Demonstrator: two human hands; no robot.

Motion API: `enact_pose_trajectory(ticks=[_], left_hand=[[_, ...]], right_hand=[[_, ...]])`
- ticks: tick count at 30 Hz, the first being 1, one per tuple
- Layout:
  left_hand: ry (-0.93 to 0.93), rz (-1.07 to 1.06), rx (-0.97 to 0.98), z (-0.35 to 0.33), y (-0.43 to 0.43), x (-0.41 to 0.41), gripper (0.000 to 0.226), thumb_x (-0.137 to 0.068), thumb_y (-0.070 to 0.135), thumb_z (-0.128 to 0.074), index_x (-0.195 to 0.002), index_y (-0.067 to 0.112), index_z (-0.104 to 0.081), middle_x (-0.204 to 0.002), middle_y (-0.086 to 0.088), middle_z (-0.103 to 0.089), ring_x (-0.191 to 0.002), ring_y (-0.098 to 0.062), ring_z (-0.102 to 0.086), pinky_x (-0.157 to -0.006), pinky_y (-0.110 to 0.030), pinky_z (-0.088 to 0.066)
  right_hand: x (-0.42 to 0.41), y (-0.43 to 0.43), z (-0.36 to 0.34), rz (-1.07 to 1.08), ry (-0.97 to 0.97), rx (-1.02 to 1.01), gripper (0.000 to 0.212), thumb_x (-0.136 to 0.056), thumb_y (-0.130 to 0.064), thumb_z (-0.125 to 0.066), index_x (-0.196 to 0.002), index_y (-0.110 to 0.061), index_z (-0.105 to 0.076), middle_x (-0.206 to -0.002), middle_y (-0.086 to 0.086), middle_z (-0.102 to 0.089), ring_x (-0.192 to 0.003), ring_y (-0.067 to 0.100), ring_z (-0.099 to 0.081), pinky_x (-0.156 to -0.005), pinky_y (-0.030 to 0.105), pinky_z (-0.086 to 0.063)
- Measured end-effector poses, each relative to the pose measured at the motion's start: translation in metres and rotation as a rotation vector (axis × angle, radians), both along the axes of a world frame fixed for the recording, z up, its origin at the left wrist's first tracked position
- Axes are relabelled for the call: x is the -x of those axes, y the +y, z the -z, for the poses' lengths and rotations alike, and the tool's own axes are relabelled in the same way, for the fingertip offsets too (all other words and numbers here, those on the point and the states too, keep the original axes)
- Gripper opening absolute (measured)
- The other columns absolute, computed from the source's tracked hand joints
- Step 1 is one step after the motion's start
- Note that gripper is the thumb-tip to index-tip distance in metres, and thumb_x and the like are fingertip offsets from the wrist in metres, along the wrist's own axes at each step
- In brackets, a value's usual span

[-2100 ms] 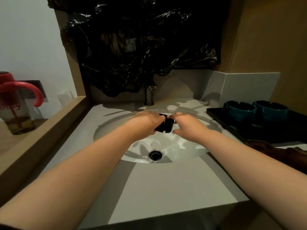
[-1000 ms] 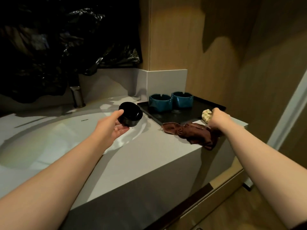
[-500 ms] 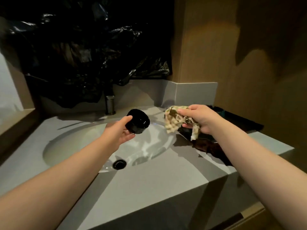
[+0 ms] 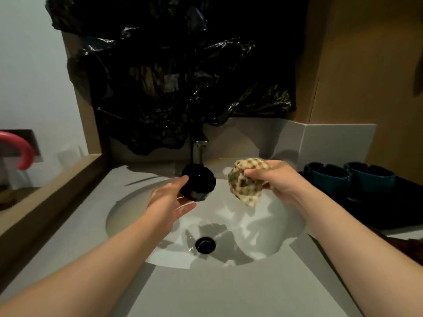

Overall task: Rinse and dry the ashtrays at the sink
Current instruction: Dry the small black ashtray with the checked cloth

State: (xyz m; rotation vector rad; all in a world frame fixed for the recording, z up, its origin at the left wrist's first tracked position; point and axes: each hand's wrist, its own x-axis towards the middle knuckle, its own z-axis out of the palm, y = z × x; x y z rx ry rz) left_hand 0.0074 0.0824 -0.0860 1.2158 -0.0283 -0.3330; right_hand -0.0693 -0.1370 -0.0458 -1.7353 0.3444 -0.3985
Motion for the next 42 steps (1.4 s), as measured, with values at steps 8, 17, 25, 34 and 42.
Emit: enact_pose_trajectory(ticks=[8,17,25,34,42], left_hand=[[0.003,0.146,0.021,0.007,-0.001,0.006,0.041,-0.089,0.024,-0.065,-0.125,0.008,-0.055,-0.122,-0.017,-0.061,-0.096,-0.032,-0.069,-0.065,-0.035,-0.059],[0.094,0.247,-0.036,0.002,-0.004,0.019,0.035,-0.092,0.029,-0.061,-0.118,0.006,-0.056,-0.116,-0.025,-0.064,-0.092,-0.031,-0.071,-0.057,-0.03,-0.06],[-0.486,0.43,-0.515,-0.004,0.009,0.015,0.068,-0.079,0.028,-0.075,-0.137,0.036,-0.042,-0.128,0.013,-0.053,-0.106,-0.009,-0.065,-0.088,-0.032,-0.056],[-0.589,0.332,-0.286,-0.009,0.002,0.019,0.049,-0.074,-0.005,-0.075,-0.104,0.03,-0.06,-0.107,0.009,-0.071,-0.101,-0.003,-0.066,-0.089,-0.024,-0.052],[-0.523,0.349,-0.231,-0.008,0.0,0.023,0.052,-0.078,-0.005,-0.071,-0.122,0.018,-0.06,-0.112,-0.007,-0.071,-0.105,-0.019,-0.068,-0.092,-0.034,-0.053]], right_hand=[[-0.001,0.003,0.01,-0.059,-0.047,-0.307,0.028,-0.083,0.005,-0.06,-0.108,-0.008,-0.06,-0.101,0.015,-0.067,-0.091,0.024,-0.064,-0.072,0.032,-0.052],[0.018,0.029,0.005,-0.352,0.097,0.813,0.032,-0.078,-0.03,-0.074,-0.107,-0.04,-0.067,-0.101,-0.022,-0.063,-0.093,-0.002,-0.058,-0.076,0.017,-0.046],[0.021,0.007,-0.002,-0.394,0.027,0.413,0.014,-0.078,-0.007,-0.073,-0.088,-0.016,-0.07,-0.08,0.0,-0.073,-0.072,0.009,-0.07,-0.063,0.017,-0.053],[0.021,-0.008,0.005,-0.575,0.072,-0.097,0.034,-0.064,-0.008,-0.064,-0.098,-0.01,-0.064,-0.071,0.008,-0.07,-0.058,0.016,-0.066,-0.046,0.024,-0.051],[0.019,-0.005,0.014,-0.713,0.068,-0.249,0.053,-0.031,-0.032,-0.096,-0.079,-0.018,-0.078,-0.071,0.007,-0.071,-0.059,0.015,-0.067,-0.054,0.025,-0.055]])
